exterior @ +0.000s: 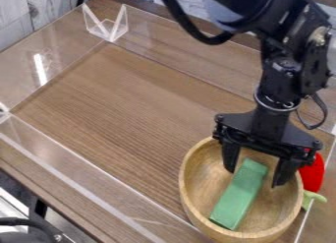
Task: Remove the green block from the brown bowl and put it on the table
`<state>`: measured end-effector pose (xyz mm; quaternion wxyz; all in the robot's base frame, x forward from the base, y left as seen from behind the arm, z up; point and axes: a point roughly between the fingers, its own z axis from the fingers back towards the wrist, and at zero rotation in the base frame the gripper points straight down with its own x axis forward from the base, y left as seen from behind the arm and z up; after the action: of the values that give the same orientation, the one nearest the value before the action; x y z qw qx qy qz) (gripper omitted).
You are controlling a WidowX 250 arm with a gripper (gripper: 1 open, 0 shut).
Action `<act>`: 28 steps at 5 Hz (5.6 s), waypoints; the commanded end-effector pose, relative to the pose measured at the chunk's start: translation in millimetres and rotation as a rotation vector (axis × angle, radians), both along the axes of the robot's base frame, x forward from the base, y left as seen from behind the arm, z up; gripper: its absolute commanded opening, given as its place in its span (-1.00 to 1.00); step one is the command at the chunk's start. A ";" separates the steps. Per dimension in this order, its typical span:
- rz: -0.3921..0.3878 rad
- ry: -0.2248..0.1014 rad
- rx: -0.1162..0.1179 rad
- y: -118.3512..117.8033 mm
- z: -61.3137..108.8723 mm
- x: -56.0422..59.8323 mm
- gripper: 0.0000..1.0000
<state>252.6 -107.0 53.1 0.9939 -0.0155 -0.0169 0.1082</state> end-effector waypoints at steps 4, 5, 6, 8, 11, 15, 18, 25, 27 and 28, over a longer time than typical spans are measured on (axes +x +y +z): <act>0.030 -0.045 -0.016 -1.4 14.0 13.1 1.00; 0.036 -0.044 -0.015 -1.3 14.3 13.6 1.00; 0.043 -0.042 -0.015 -1.3 14.4 14.3 1.00; 0.053 -0.037 -0.014 -2.3 13.6 15.3 1.00; 0.019 -0.053 -0.015 -0.8 31.9 16.2 -1.00; -0.045 -0.100 -0.017 6.3 44.5 2.6 1.00; -0.046 -0.044 0.000 -1.5 -7.0 -8.6 1.00; -0.093 -0.224 0.011 72.6 102.4 35.6 -1.00; -0.057 -0.247 0.055 148.5 97.2 65.9 -1.00; -0.055 -0.242 0.070 162.1 87.6 83.0 -1.00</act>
<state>327.8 51.6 120.8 0.9911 0.0002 -0.1060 0.0804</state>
